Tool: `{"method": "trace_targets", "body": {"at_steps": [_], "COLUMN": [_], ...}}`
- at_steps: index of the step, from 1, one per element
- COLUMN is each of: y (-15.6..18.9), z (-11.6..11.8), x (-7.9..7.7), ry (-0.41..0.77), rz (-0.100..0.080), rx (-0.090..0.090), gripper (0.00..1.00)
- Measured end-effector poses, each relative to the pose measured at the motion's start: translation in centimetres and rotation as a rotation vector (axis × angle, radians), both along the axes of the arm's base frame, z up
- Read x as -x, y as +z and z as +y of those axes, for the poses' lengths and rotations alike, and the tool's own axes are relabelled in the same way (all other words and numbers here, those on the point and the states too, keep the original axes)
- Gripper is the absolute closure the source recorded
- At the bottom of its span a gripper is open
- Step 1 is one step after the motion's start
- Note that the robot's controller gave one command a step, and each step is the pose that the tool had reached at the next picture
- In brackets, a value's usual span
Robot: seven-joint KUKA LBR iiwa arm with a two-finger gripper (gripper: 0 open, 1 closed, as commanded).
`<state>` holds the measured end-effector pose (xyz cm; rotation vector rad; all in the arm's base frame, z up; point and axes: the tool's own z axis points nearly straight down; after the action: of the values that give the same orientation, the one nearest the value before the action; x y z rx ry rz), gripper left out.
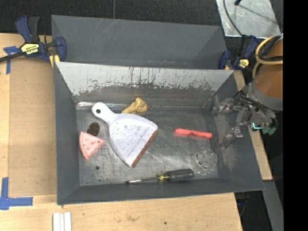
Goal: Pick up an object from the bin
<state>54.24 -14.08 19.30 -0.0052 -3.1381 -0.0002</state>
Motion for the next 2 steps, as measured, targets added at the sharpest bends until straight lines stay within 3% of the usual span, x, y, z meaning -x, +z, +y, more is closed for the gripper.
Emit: {"method": "trace_targets", "body": {"at_steps": [1, 2], "y": [0.4, -2.9], "z": [0.0, 0.3], "x": [-0.2, -0.7], "ry": [0.002, 0.081], "rz": [-0.007, -0.013], "rx": [0.001, 0.003], "gripper": [0.00, 0.00]}}
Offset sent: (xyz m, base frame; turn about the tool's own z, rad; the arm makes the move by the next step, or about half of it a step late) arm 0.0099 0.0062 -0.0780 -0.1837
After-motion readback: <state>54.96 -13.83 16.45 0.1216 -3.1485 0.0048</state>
